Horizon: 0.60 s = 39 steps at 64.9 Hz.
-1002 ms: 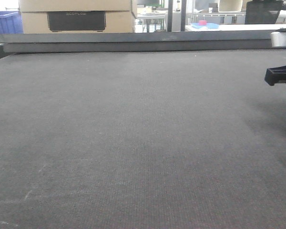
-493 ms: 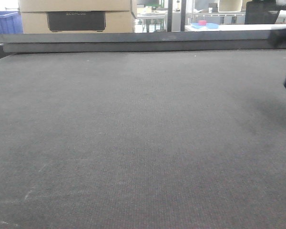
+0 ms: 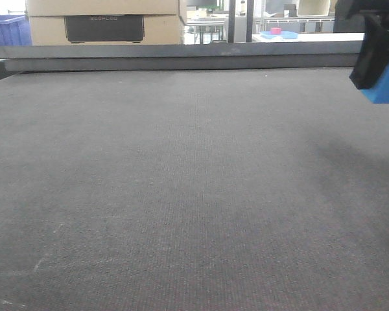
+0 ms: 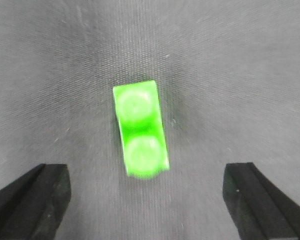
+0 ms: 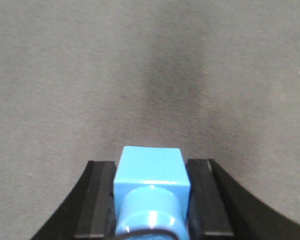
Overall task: Grab block from conveyor and place in blue bin
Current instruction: 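Lift both held bricks up off the conveyor belt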
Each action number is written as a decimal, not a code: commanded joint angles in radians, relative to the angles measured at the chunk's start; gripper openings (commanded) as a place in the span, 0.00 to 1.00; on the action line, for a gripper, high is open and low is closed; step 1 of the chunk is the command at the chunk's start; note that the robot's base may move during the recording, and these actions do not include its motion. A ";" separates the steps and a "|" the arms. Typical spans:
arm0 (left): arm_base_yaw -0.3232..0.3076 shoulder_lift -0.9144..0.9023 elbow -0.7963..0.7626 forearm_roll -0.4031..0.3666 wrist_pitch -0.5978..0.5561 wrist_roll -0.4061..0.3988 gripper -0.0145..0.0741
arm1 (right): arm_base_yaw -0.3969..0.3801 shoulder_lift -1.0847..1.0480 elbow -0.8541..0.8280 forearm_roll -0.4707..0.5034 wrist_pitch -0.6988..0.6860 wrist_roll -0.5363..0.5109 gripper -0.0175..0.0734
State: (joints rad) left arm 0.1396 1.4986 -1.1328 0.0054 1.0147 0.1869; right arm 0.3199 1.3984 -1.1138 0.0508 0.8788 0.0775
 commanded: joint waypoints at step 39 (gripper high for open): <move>0.001 0.202 -0.006 -0.005 -0.105 -0.014 0.74 | 0.001 -0.012 0.001 0.005 -0.055 -0.008 0.02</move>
State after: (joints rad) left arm 0.1396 1.6965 -1.1328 0.0054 0.9209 0.1814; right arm 0.3199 1.3984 -1.1138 0.0618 0.8449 0.0756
